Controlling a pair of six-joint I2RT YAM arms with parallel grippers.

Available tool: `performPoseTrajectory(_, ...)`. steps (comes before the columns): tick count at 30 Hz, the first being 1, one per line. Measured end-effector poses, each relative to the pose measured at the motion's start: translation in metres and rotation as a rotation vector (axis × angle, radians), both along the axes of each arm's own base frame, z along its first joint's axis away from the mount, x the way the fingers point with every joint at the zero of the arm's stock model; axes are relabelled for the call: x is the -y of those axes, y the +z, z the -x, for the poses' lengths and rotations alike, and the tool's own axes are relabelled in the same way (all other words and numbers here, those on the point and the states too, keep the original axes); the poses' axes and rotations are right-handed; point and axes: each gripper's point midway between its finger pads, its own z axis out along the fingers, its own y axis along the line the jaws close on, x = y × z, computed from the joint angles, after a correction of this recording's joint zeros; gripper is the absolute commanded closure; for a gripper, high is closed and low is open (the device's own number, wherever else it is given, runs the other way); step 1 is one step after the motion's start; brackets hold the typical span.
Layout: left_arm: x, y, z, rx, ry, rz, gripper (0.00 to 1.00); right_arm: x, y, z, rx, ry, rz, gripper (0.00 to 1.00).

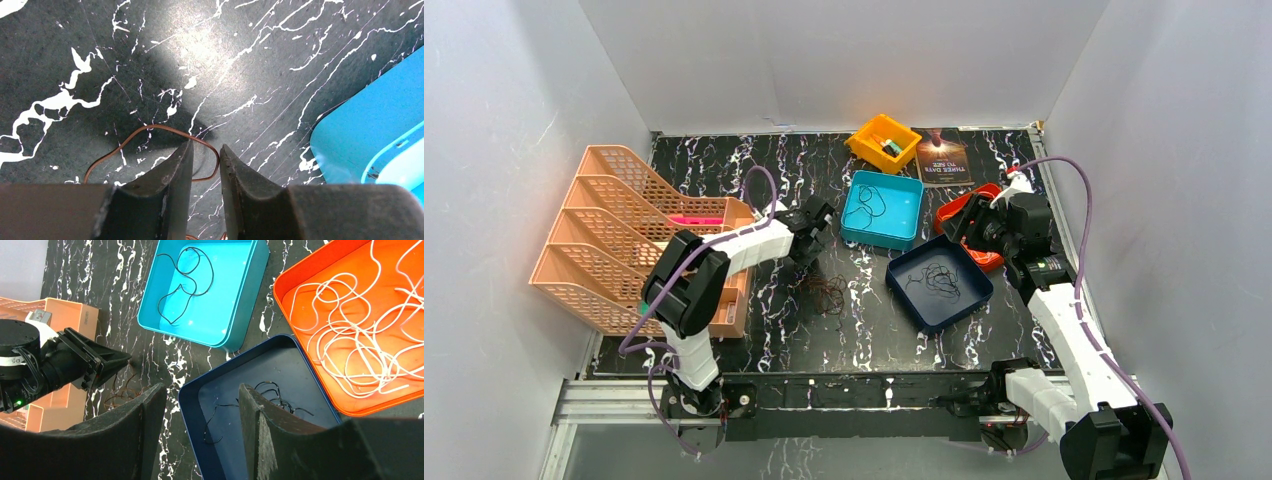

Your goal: Untangle the cables

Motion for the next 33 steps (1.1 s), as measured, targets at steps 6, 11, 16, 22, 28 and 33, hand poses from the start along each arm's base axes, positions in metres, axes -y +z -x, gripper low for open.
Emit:
performPoseTrajectory(6,-0.004,0.000,-0.005,0.006,0.009,0.006,0.92,0.000,0.000,0.000,0.000,-0.001,0.000,0.36)
performPoseTrajectory(11,-0.010,-0.003,-0.005,-0.003,0.009,0.000,1.00,0.000,0.000,0.000,0.000,0.000,0.000,0.37)
performPoseTrajectory(16,-0.013,0.000,-0.007,0.004,-0.021,-0.014,1.00,0.000,0.000,0.000,0.000,0.000,-0.001,0.37)
performPoseTrajectory(22,-0.011,0.031,-0.016,0.085,-0.127,-0.026,1.00,-0.003,0.006,0.002,0.025,0.019,-0.015,0.35)
performPoseTrajectory(28,-0.007,0.104,-0.027,0.279,-0.309,-0.039,0.96,-0.020,0.021,0.015,0.128,0.139,-0.058,0.31)
performPoseTrajectory(33,-0.002,0.168,-0.025,0.475,-0.444,-0.019,0.95,-0.038,0.041,0.019,0.218,0.267,-0.095,0.30)
